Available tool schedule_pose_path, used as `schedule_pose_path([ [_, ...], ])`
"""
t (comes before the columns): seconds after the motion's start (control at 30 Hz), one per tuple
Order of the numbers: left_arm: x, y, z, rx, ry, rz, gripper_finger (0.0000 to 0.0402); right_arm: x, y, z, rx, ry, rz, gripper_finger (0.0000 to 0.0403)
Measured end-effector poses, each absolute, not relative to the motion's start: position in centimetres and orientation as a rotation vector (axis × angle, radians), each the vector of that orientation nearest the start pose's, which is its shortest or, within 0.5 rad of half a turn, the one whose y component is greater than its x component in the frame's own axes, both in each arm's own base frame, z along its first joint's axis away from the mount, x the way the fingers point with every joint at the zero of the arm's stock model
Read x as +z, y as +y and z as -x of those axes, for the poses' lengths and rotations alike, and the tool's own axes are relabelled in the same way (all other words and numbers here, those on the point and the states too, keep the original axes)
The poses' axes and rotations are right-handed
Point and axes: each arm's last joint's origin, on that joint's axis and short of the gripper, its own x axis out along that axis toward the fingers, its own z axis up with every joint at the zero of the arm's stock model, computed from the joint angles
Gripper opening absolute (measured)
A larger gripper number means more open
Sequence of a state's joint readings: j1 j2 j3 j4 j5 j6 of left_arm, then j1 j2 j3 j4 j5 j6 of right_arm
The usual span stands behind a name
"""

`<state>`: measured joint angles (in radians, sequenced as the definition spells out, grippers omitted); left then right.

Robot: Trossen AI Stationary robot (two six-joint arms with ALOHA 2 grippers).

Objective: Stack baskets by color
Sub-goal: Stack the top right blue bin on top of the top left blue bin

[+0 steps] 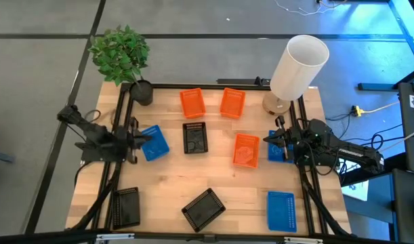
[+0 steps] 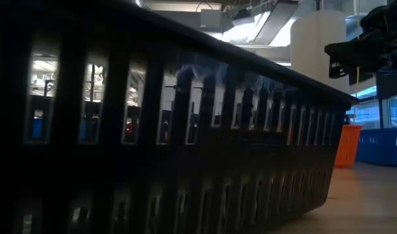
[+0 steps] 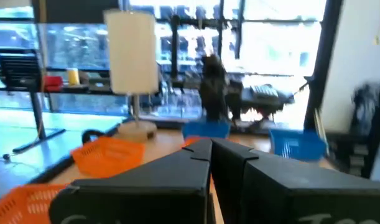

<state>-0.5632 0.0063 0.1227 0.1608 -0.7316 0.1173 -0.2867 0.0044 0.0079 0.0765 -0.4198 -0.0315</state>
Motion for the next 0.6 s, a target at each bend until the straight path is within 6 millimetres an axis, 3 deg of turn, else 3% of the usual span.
schedule_pose_path([
  [0.13, 25.2, -1.9, -6.6, 0.191, -0.223, 0.041, 0.0002, 17.3, -1.5, -9.4, 0.132, -0.077, 0.059, 0.0012],
  [0.3, 28.5, -1.7, -6.6, 0.239, -0.109, 0.000, 0.0002, 17.3, -1.5, -9.4, 0.132, -0.077, 0.059, 0.0012],
  [0.6, 33.9, -3.2, -9.3, 0.356, 0.154, 0.119, 0.0002, 17.3, -1.5, -9.4, 0.132, -0.077, 0.059, 0.0012],
])
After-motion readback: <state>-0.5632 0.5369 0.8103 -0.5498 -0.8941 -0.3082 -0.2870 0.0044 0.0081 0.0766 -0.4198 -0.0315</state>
